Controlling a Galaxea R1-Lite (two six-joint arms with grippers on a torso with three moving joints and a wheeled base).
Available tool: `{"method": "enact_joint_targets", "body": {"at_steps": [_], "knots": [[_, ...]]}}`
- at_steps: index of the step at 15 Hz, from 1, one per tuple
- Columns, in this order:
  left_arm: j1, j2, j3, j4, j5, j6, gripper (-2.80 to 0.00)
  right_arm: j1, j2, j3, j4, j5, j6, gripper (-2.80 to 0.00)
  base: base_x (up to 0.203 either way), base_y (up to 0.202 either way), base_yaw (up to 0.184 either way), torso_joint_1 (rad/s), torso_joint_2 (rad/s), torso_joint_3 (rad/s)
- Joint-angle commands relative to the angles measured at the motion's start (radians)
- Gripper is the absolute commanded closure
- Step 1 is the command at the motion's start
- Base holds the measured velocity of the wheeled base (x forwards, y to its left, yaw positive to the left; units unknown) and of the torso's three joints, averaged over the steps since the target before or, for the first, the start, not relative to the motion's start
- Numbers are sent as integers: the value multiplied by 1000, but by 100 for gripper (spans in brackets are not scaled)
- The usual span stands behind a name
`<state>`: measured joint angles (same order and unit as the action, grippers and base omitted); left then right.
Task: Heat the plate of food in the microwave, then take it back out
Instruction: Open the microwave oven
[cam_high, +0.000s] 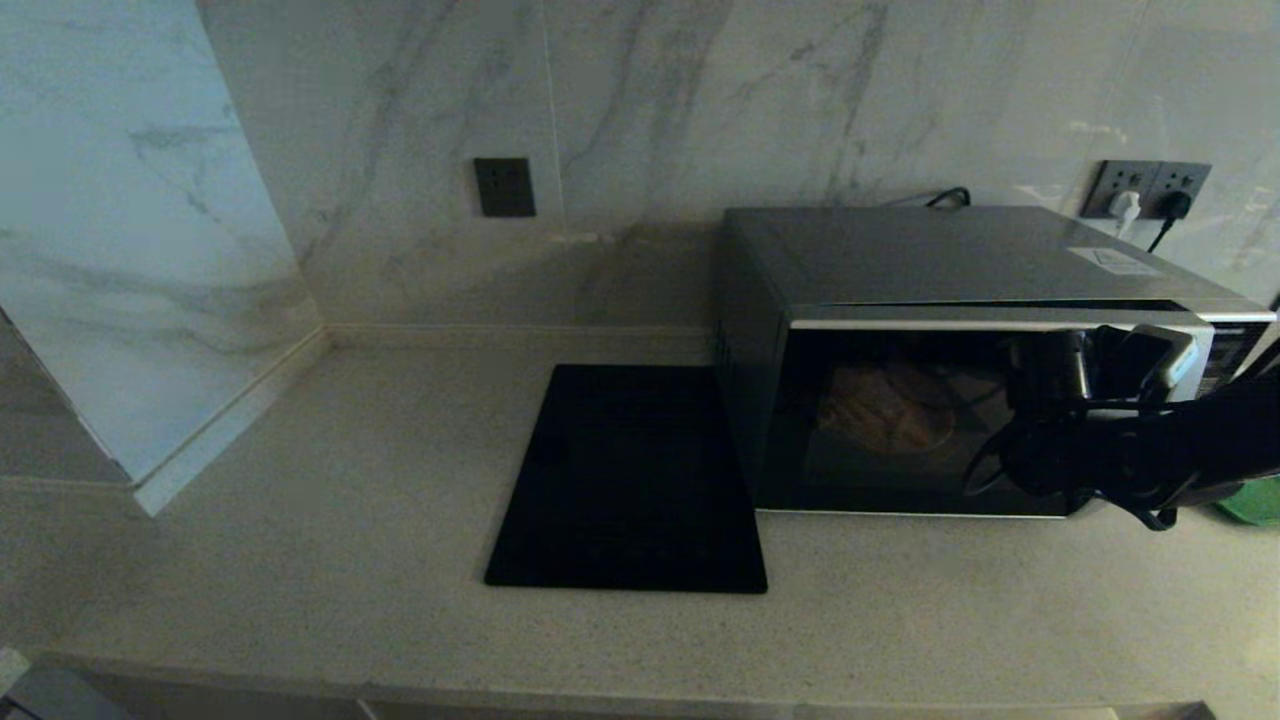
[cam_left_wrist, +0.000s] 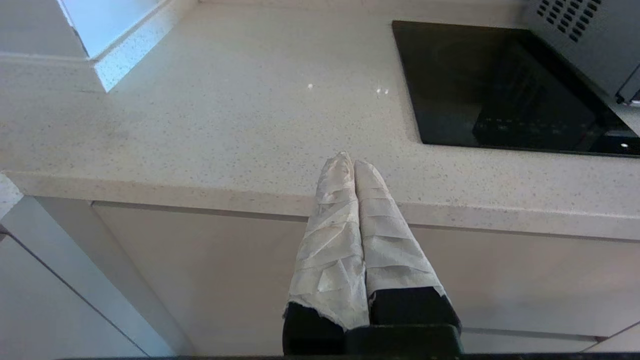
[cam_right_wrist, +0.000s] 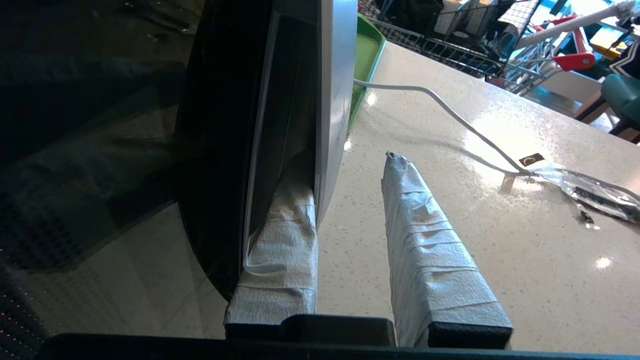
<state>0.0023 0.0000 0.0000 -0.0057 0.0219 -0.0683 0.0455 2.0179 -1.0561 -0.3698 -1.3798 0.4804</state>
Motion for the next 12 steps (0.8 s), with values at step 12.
{"method": "enact_joint_targets", "body": {"at_steps": [12], "knots": [[1, 0, 0, -1, 0, -1, 0, 66, -129, 116, -9, -5, 6, 0, 0, 0, 0, 0, 0, 0]]}}
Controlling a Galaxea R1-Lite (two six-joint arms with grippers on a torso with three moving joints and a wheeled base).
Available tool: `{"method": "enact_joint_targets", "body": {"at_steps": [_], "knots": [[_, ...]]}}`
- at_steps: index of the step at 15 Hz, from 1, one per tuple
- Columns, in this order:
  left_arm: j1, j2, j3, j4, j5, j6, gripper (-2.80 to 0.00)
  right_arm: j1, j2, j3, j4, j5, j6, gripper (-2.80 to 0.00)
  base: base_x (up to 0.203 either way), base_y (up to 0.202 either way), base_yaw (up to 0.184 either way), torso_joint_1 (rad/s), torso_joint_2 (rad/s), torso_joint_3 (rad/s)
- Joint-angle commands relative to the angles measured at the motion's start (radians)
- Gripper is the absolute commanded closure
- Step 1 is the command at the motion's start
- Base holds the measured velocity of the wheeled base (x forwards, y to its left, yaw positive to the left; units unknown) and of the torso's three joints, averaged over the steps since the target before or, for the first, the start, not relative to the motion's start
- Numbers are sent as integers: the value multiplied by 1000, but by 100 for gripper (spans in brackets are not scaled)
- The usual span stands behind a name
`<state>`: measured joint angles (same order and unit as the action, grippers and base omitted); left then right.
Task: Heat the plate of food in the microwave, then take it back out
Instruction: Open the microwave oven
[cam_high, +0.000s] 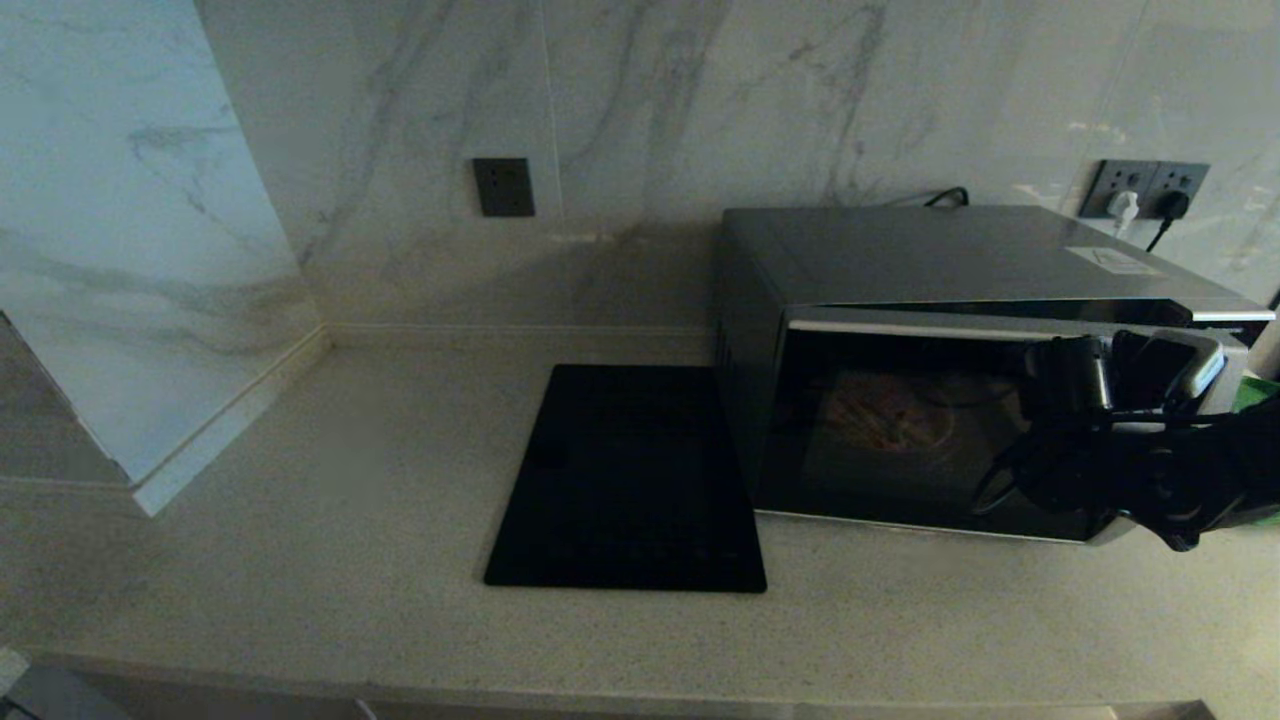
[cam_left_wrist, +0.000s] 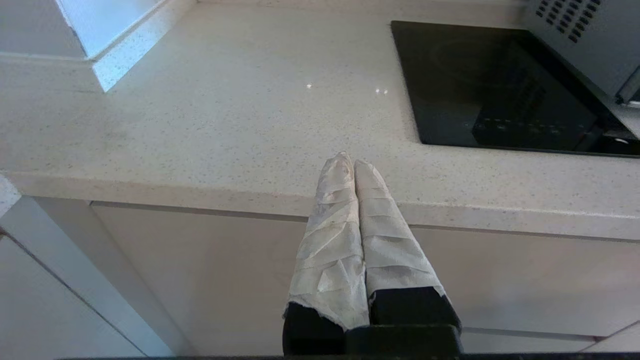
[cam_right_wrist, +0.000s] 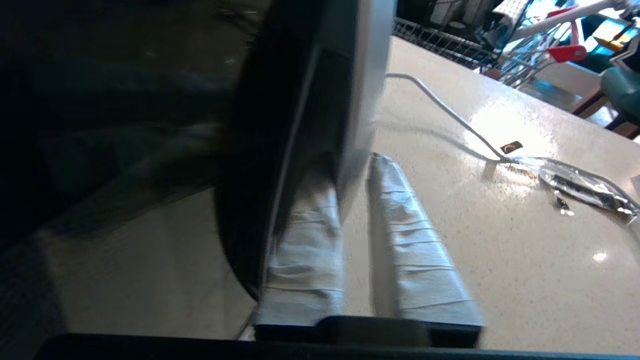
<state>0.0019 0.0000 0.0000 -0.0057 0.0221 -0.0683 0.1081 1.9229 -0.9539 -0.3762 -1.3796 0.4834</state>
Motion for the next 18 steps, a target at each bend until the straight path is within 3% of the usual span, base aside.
{"method": "enact_joint_targets", "body": {"at_steps": [1, 9, 10, 18], "knots": [[0, 0, 0, -1, 0, -1, 0, 4, -52, 28, -3, -6, 3, 0, 0, 0, 0, 0, 0, 0], [1, 0, 0, -1, 1, -1, 0, 75, -209, 184, -3, -6, 4, 0, 0, 0, 0, 0, 0, 0], [0, 1, 0, 0, 0, -1, 0, 81, -220, 200, -4, -6, 5, -280, 0, 0, 0, 0, 0, 0], [0, 0, 0, -2, 1, -1, 0, 250, -373, 325, -3, -7, 4, -280, 0, 0, 0, 0, 0, 0]]}}
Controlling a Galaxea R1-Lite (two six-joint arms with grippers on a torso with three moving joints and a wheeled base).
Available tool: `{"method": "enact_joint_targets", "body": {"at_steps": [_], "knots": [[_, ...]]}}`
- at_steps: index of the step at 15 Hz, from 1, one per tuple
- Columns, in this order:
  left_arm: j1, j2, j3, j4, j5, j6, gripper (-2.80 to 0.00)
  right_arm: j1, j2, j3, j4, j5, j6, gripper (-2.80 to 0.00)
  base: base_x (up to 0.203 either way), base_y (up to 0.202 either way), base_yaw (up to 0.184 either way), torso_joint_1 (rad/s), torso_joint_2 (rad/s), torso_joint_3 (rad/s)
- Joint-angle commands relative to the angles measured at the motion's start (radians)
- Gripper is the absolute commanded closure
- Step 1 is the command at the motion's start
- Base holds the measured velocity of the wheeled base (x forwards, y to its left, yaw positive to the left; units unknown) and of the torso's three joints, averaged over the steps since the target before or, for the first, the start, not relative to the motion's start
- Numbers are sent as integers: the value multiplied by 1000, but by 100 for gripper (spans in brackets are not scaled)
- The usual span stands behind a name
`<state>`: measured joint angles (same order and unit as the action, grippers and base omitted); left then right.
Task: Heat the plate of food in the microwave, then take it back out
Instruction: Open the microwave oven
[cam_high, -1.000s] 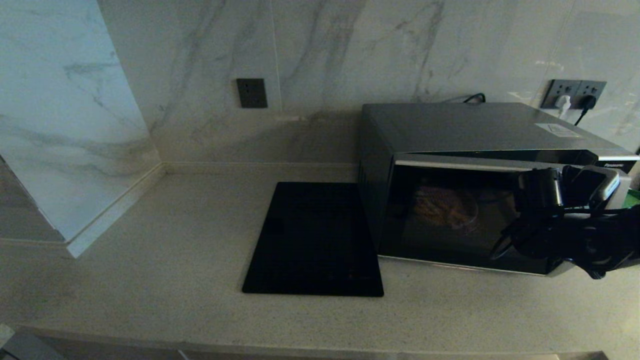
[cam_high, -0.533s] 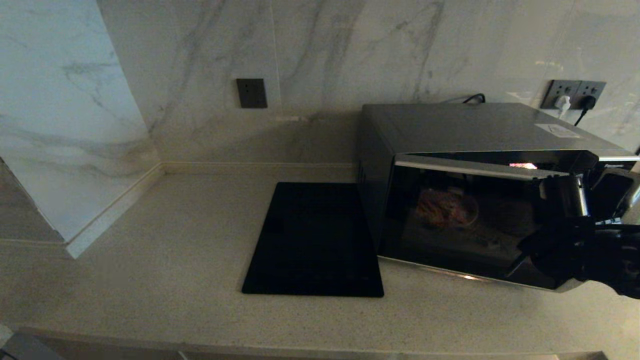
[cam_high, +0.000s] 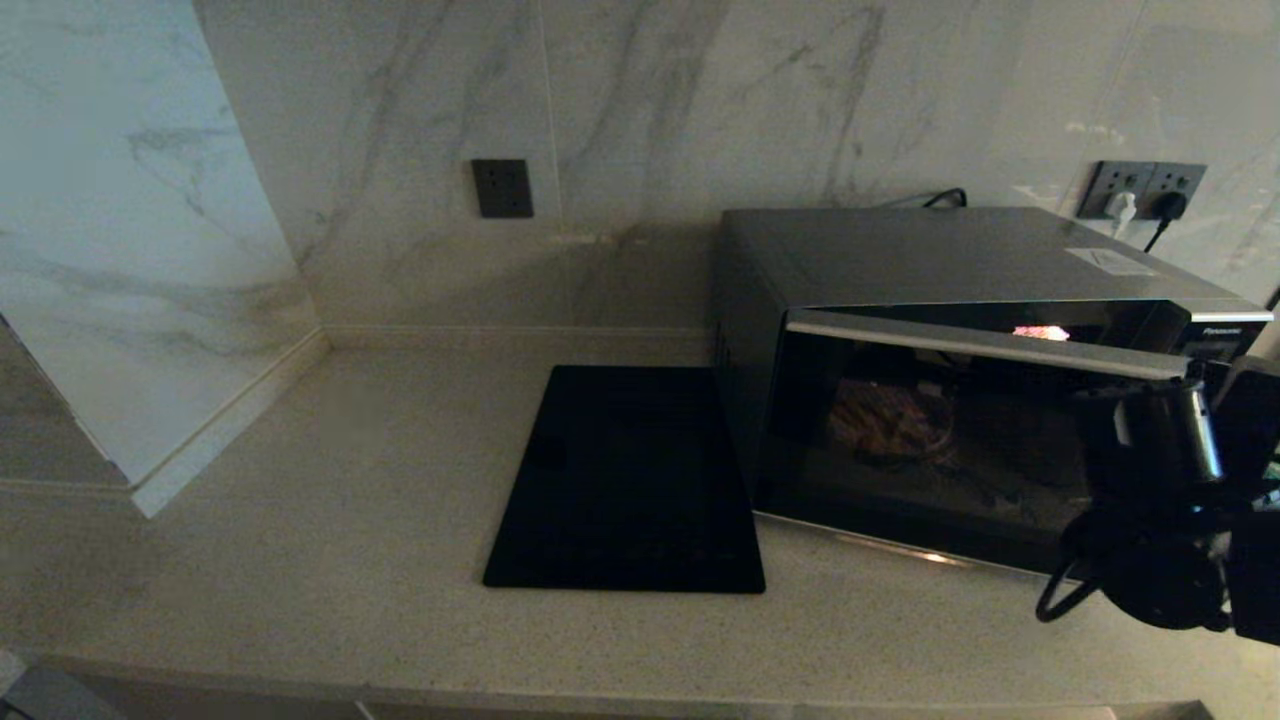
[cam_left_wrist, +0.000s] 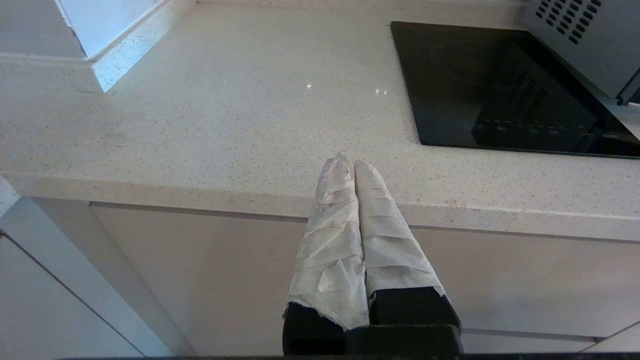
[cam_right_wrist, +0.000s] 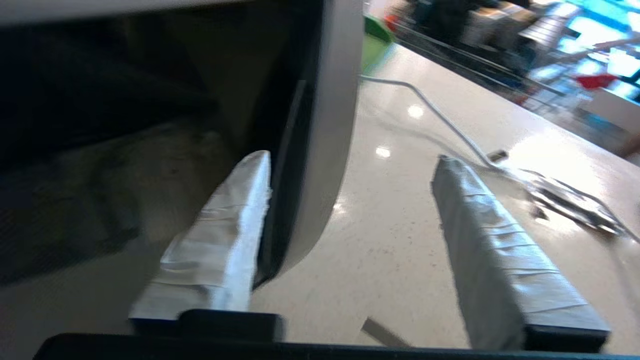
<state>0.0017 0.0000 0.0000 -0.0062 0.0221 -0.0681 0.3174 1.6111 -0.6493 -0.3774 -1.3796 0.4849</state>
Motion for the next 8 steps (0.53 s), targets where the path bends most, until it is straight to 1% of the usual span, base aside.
{"method": "enact_joint_targets", "body": {"at_steps": [1, 4, 5, 7, 8], "knots": [[0, 0, 0, 0, 0, -1, 0, 69, -99, 34, -1, -7, 1, -280, 0, 0, 0, 0, 0, 0], [0, 1, 0, -1, 1, -1, 0, 150, -223, 72, 4, -7, -13, -280, 0, 0, 0, 0, 0, 0], [1, 0, 0, 0, 1, -1, 0, 168, -264, 79, 5, -8, -32, -280, 0, 0, 0, 0, 0, 0], [1, 2, 0, 0, 1, -1, 0, 178, -336, 76, 4, -5, -109, -280, 0, 0, 0, 0, 0, 0], [1, 0, 0, 0, 1, -1, 0, 178, -365, 59, 3, -1, -171, -280, 0, 0, 0, 0, 0, 0]]}}
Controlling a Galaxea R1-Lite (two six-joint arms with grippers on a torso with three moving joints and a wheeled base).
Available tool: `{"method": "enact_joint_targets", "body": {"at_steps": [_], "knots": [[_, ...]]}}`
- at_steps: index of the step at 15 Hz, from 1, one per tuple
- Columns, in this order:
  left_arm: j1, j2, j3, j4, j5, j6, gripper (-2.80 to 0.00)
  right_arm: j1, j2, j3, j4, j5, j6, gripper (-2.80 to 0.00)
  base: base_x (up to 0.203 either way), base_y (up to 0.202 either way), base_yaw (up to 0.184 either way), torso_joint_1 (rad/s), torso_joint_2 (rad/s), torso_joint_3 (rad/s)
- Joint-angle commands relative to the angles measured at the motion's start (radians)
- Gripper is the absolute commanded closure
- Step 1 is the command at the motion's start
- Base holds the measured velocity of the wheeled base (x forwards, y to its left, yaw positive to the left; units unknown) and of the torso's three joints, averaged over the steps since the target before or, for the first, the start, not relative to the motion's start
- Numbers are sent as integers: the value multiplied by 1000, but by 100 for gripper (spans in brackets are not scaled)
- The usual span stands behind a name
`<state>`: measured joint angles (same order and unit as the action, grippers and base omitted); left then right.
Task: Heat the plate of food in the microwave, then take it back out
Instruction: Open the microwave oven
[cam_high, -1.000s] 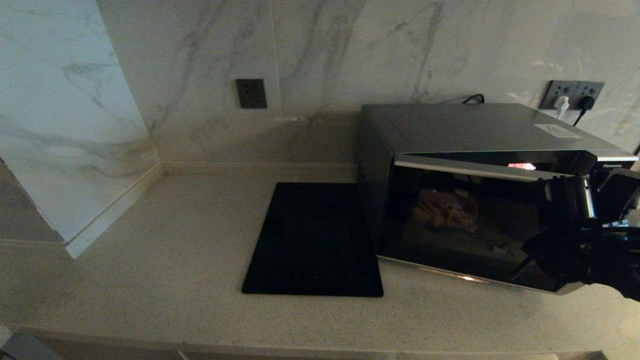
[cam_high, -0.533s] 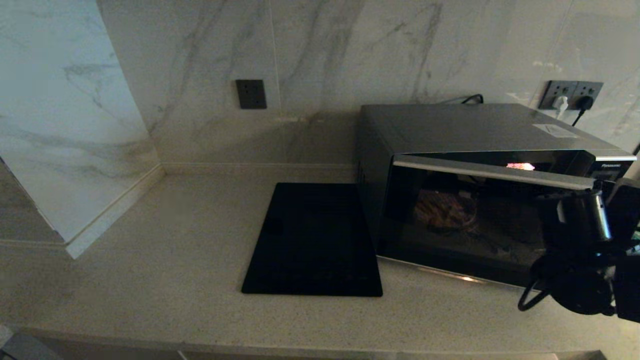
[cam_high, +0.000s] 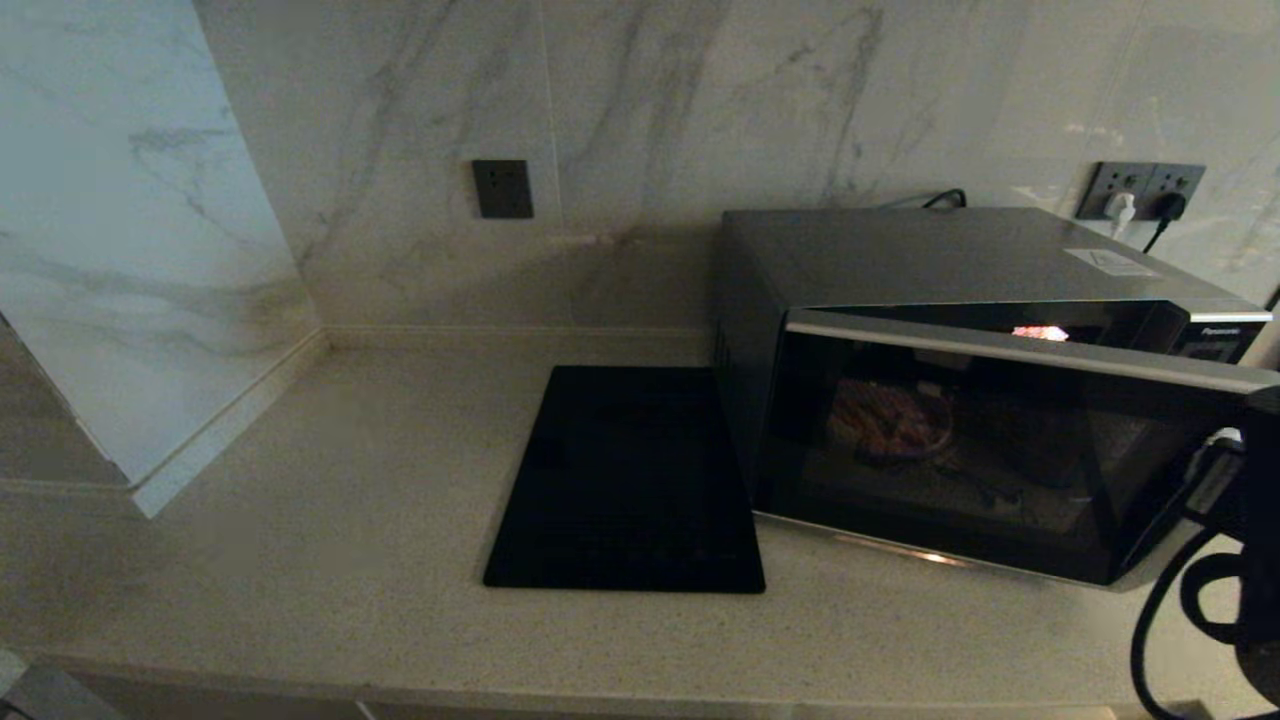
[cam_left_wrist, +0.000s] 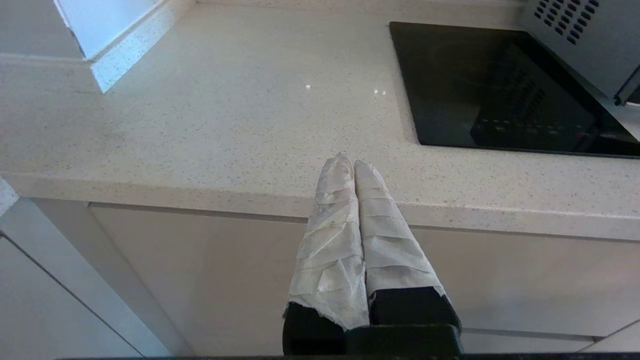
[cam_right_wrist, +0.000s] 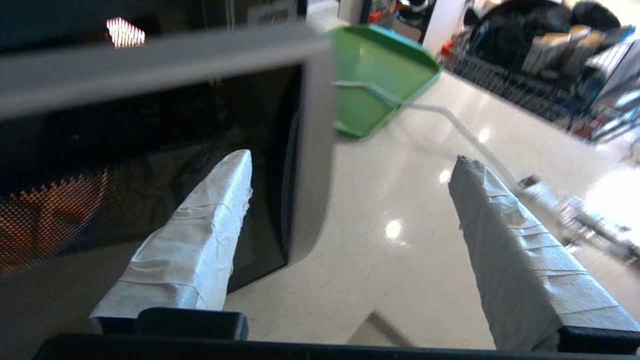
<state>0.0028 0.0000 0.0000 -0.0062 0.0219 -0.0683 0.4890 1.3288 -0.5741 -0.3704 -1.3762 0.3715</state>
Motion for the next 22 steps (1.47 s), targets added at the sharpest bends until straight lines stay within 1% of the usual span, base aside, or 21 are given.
{"method": "enact_joint_targets", "body": {"at_steps": [1, 2, 4, 6, 8, 9, 10, 12, 14, 15, 17, 18, 20, 22], "knots": [[-1, 0, 0, 0, 1, -1, 0, 6, -97, -48, -4, 0, -99, -280, 0, 0, 0, 0, 0, 0], [-1, 0, 0, -1, 1, -1, 0, 0, -107, -90, -4, 5, -138, -280, 0, 0, 0, 0, 0, 0], [0, 0, 0, -1, 1, -1, 0, -53, -118, -205, -3, 35, -246, -280, 0, 0, 0, 0, 0, 0], [-1, 0, 0, 0, 1, -1, 0, -136, -115, -323, -2, 90, -363, -280, 0, 0, 0, 0, 0, 0], [0, 1, 0, 0, 0, -1, 0, -233, -81, -429, 9, 155, -435, -280, 0, 0, 0, 0, 0, 0], [-1, 0, 0, 0, 1, -1, 0, -272, -61, -459, 43, 192, -458, 0, 0, 0, 0, 0, 0, 0], [-1, 0, 0, 0, 1, -1, 0, -295, -48, -479, 95, 214, -466, 0, 0, 0, 0, 0, 0, 0], [0, 0, 0, -1, 1, -1, 0, -309, -31, -495, 126, 247, -468, 0, 0, 0, 0, 0, 0, 0], [-1, 0, 0, 0, 1, -1, 0, -330, -30, -493, 183, 305, -468, 0, 0, 0, 0, 0, 0, 0], [-1, 1, 0, 0, 1, -1, 0, -373, -27, -490, 220, 368, -465, 0, 0, 0, 0, 0, 0, 0], [0, 0, 0, -1, 0, -1, 0, -488, -22, -500, 320, 535, -449, 0, 0, 0, 0, 0, 0, 0], [0, 0, 0, -1, 0, -1, 0, -523, -21, -527, 398, 619, -428, 0, 0, 0, 0, 0, 0, 0], [-1, 0, 0, 0, 0, -1, 0, -540, -18, -610, 522, 687, -361, 0, 0, 0, 0, 0, 0, 0], [0, 0, 0, 0, 1, -1, 0, -551, -7, -732, 658, 757, -290, 0, 0, 0, 0, 0, 0, 0]]}}
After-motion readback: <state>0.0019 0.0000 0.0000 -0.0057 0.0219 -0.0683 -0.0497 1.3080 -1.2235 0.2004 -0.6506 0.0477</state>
